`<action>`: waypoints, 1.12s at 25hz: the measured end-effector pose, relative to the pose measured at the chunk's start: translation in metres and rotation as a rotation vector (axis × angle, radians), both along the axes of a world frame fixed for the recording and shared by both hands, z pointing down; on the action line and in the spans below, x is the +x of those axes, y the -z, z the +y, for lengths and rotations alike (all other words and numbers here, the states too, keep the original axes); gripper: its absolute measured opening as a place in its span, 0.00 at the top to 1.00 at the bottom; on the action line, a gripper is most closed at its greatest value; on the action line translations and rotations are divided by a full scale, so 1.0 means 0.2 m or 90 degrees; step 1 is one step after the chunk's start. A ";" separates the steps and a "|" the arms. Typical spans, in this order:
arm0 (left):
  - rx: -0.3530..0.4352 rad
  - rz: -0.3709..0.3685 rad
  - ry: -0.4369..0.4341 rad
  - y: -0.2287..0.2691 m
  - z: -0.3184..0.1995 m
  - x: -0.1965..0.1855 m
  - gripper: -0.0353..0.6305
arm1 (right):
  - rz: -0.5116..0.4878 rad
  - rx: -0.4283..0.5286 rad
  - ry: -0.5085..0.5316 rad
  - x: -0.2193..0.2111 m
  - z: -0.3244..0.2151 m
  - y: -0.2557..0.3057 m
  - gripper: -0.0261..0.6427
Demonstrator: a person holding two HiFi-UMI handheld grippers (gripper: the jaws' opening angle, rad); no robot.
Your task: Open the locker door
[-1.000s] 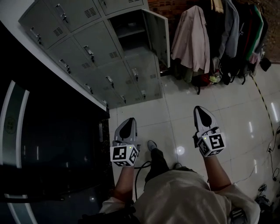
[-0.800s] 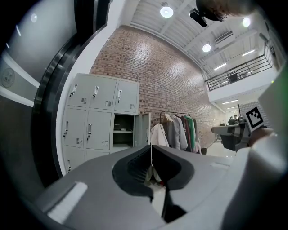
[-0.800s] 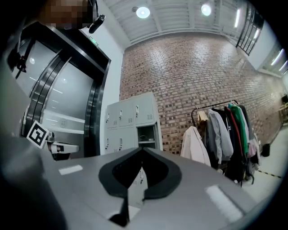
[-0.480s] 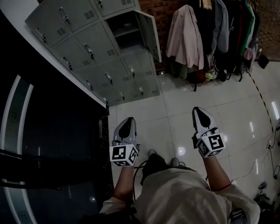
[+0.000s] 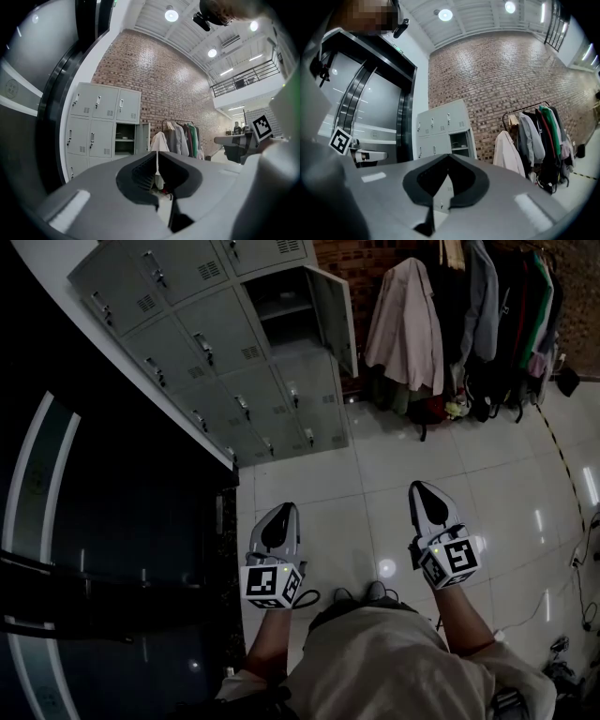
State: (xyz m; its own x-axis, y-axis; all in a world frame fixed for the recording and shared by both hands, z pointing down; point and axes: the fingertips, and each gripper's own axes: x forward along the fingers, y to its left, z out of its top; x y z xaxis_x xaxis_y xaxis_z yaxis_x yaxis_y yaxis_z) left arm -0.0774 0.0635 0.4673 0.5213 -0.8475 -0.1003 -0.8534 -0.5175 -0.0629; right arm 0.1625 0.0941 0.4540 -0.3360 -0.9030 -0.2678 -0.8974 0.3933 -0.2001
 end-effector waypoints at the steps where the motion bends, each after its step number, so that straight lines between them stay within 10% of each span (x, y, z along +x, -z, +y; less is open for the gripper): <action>1: 0.001 0.003 0.000 0.01 0.00 -0.02 0.82 | 0.001 0.002 0.003 -0.03 0.00 0.01 0.96; 15: -0.002 -0.004 -0.011 0.03 0.04 -0.20 0.82 | 0.019 0.001 -0.002 -0.27 0.05 0.06 0.96; 20: -0.019 0.001 -0.009 -0.03 0.02 -0.23 0.82 | 0.047 -0.098 0.013 -0.33 0.07 -0.04 0.96; 28: -0.016 -0.005 -0.023 -0.04 0.02 -0.23 0.82 | 0.024 -0.011 0.004 -0.34 0.05 0.03 0.96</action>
